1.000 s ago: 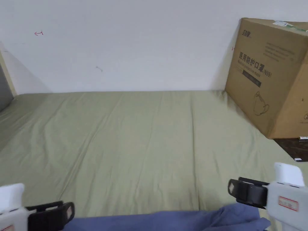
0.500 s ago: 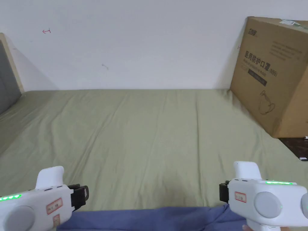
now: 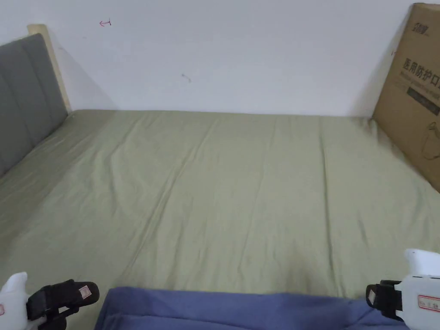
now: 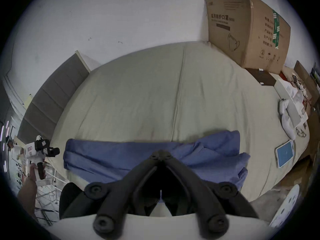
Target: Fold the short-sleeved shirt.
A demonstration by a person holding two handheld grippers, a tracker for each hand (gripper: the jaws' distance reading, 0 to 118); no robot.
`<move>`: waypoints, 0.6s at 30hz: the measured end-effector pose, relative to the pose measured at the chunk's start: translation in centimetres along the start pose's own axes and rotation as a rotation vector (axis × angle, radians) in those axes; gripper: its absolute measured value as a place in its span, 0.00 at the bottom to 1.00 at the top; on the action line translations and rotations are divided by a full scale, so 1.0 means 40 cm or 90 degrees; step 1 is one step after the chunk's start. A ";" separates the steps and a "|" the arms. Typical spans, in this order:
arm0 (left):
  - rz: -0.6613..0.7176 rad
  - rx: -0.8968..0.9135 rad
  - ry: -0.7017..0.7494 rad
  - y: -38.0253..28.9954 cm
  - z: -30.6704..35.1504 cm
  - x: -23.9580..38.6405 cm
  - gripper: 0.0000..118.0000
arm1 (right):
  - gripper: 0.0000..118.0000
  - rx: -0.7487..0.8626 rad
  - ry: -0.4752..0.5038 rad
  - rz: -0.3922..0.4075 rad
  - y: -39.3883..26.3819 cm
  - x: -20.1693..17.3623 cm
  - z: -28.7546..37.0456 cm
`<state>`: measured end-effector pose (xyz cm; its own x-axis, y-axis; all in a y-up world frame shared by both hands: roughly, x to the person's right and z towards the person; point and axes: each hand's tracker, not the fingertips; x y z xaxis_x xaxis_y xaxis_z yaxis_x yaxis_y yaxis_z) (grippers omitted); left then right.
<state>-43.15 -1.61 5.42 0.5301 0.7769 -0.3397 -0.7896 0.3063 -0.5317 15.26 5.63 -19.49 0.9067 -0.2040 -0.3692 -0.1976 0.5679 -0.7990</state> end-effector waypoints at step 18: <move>0.117 -0.167 -0.166 -0.052 -0.308 -0.078 0.04 | 0.00 -0.041 0.040 -0.066 0.070 -0.060 0.001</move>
<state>-39.36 -11.44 -1.96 0.2652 0.9293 -0.2570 -0.7404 0.0256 -0.6716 12.53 7.75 -20.81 0.8985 -0.3104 -0.3104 -0.1294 0.4885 -0.8629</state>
